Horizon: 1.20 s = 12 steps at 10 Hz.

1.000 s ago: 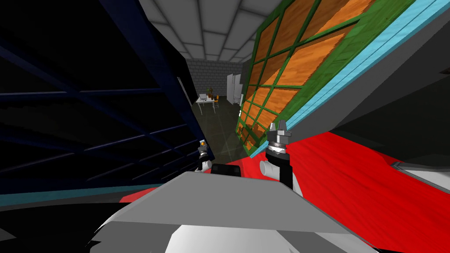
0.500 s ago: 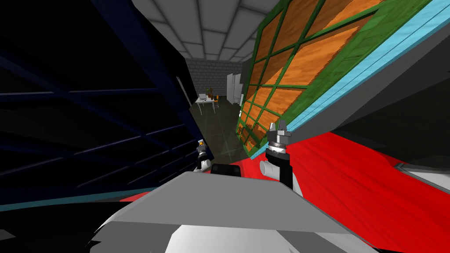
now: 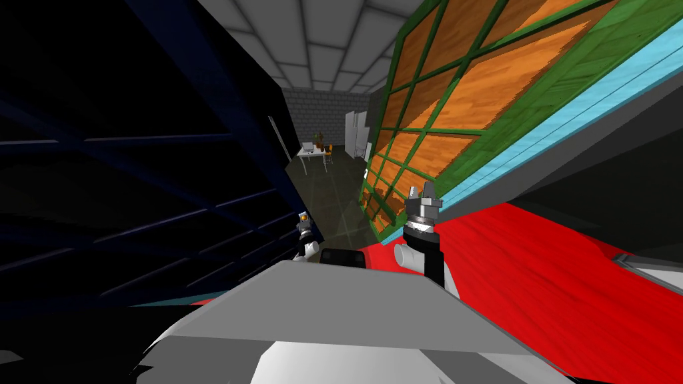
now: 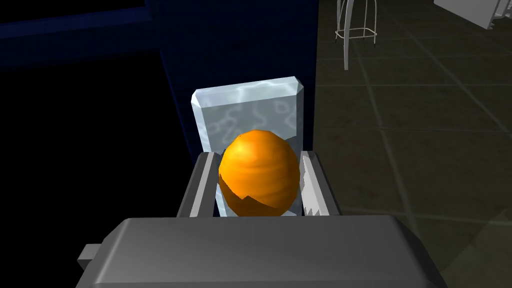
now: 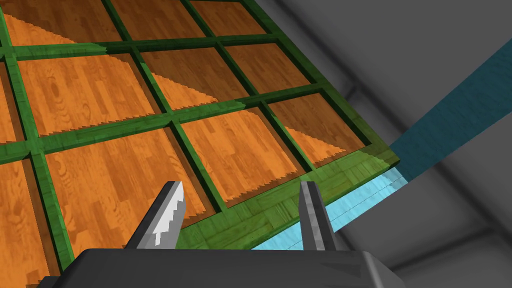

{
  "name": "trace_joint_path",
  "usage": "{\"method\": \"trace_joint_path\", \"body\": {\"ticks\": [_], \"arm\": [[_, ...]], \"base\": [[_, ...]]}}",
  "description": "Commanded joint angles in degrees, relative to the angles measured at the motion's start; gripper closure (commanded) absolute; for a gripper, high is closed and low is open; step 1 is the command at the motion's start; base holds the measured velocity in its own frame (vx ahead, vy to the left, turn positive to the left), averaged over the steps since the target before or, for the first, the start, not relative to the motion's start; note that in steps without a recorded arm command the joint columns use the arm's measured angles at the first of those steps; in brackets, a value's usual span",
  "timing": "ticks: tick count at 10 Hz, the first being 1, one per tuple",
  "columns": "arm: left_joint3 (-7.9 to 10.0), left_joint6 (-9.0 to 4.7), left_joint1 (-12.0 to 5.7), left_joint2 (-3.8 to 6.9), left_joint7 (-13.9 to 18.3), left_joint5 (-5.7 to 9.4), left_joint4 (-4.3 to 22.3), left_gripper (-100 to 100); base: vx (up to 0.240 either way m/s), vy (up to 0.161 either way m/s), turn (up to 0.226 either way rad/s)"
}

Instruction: Push the door open

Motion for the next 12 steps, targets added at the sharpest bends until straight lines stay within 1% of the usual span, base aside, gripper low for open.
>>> {"method": "trace_joint_path", "body": {"ticks": [1,2,3,4,9,11,12], "arm": [[2.27,-0.54,0.59,0.81,0.1,0.08,-0.8,100],[2.27,-0.54,0.59,0.81,0.1,0.08,-0.8,100],[3.08,-0.5,0.49,0.7,0.2,-0.06,-0.7,100],[3.08,-0.5,0.49,0.7,0.2,-0.06,-0.7,100],[6.97,-0.35,-0.01,-0.15,0.5,-0.75,-0.3,100],[6.97,-0.35,-0.01,-0.15,0.5,-0.75,-0.3,100],[8.45,-0.29,-0.2,-0.56,0.7,-1.01,-0.1,100]], "base": [[0.09,-0.011,0.016],[0.06,0.005,0.035],[0.053,0.017,0.022],[0.042,0.015,-0.001],[0.084,0.002,0.031],[0.055,0.005,-0.018],[0.069,0.001,0.013]]}}
